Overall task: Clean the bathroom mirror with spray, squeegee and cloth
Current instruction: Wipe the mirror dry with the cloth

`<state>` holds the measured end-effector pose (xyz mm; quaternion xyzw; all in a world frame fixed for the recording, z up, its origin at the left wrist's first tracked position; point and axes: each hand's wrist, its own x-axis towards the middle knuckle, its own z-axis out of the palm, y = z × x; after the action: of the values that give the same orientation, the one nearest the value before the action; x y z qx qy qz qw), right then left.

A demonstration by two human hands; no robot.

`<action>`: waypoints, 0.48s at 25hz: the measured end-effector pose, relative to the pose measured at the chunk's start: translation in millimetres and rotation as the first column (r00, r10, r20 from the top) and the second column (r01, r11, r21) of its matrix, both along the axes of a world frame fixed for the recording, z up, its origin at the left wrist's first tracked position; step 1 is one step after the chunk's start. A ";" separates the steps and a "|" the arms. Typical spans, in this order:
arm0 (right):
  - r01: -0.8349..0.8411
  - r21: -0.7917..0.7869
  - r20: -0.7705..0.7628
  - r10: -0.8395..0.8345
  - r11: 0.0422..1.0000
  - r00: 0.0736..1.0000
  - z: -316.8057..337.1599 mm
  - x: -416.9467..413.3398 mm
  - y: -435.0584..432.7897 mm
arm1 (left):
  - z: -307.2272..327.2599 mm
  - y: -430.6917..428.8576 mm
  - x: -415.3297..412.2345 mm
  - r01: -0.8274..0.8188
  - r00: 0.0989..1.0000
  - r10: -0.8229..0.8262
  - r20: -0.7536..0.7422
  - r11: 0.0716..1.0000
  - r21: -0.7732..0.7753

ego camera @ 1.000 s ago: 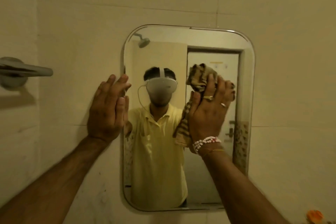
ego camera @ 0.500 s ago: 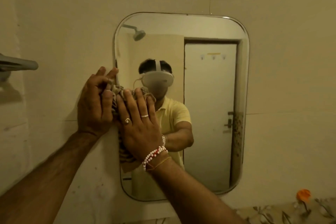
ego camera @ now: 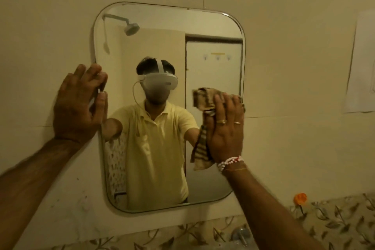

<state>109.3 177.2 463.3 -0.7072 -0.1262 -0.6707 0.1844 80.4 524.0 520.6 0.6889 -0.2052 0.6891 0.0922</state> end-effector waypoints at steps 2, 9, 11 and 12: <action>0.004 0.191 -0.017 -0.001 0.982 1.000 -7.7 1.4 -17.7 | 0.3 -1.0 1.6 0.007 1.000 -0.007 0.012 1.000 0.004; 0.018 0.320 -0.024 -0.011 0.947 1.000 -10.7 -3.7 31.6 | 0.7 -4.2 -1.8 0.009 1.000 -0.008 0.009 0.999 -0.054; 0.015 0.229 -0.020 -0.011 0.973 1.000 -10.0 -9.1 66.5 | 0.9 -4.1 -1.0 0.009 1.000 -0.009 0.007 0.998 -0.057; -0.005 0.186 -0.024 0.009 0.983 1.000 -9.6 -11.8 87.3 | 1.2 -3.2 -0.5 0.014 1.000 -0.014 0.005 0.998 -0.055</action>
<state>97.5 264.5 453.7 -0.6947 -0.0633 -0.6702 0.2535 79.9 520.8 521.9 0.6830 -0.1913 0.6954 0.1154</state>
